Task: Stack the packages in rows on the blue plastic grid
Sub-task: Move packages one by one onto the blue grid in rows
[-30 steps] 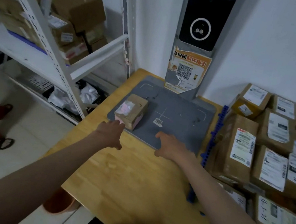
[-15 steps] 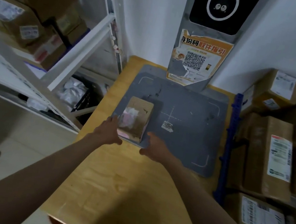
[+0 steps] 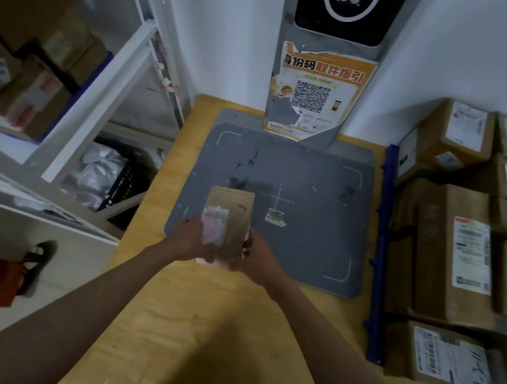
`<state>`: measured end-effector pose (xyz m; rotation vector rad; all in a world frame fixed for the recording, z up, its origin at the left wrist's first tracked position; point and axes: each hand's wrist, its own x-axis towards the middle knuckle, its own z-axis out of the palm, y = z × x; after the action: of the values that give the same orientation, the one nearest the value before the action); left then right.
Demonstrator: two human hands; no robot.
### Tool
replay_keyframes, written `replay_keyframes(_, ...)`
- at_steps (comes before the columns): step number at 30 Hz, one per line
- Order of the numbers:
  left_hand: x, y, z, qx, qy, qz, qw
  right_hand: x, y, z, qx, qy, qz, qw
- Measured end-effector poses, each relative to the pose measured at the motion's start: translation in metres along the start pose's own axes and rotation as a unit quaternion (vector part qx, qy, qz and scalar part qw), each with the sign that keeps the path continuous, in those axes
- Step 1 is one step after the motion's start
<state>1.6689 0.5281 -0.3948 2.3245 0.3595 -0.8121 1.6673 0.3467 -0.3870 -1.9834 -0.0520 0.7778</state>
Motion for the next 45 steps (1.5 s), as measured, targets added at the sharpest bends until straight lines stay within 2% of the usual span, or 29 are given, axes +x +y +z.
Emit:
replay_keyframes(9, -0.045, 0.075, 0.033, -0.052, 0.009, 0.137, 0.989, -0.078, 0.029, -0.068, -0.007, 0.102, 0.005, 0.995)
replay_keyframes(13, -0.068, 0.113, 0.056, -0.067, 0.008, 0.191, 0.979, -0.129, 0.039, -0.102, -0.017, 0.139, -0.046, 0.989)
replay_keyframes(19, -0.102, 0.158, 0.086, -0.069, 0.025, 0.229, 0.971, -0.196, 0.052, -0.146, -0.02, 0.177, -0.129, 0.975)
replay_keyframes(24, -0.128, 0.191, 0.114, -0.043, 0.055, 0.259, 0.963, -0.235, 0.071, -0.174, -0.023, 0.195, -0.14, 0.97)
replay_keyframes(31, -0.154, 0.233, 0.146, 0.029, 0.053, 0.278, 0.959, -0.283, 0.1, -0.205, -0.006, 0.236, -0.12, 0.964)
replay_keyframes(36, -0.167, 0.264, 0.157, 0.051, 0.03, 0.313, 0.948, -0.31, 0.112, -0.219, 0.012, 0.275, -0.119, 0.954)
replay_keyframes(45, -0.183, 0.302, 0.187, 0.018, -0.047, 0.373, 0.927, -0.349, 0.132, -0.235, -0.002, 0.337, -0.085, 0.937)
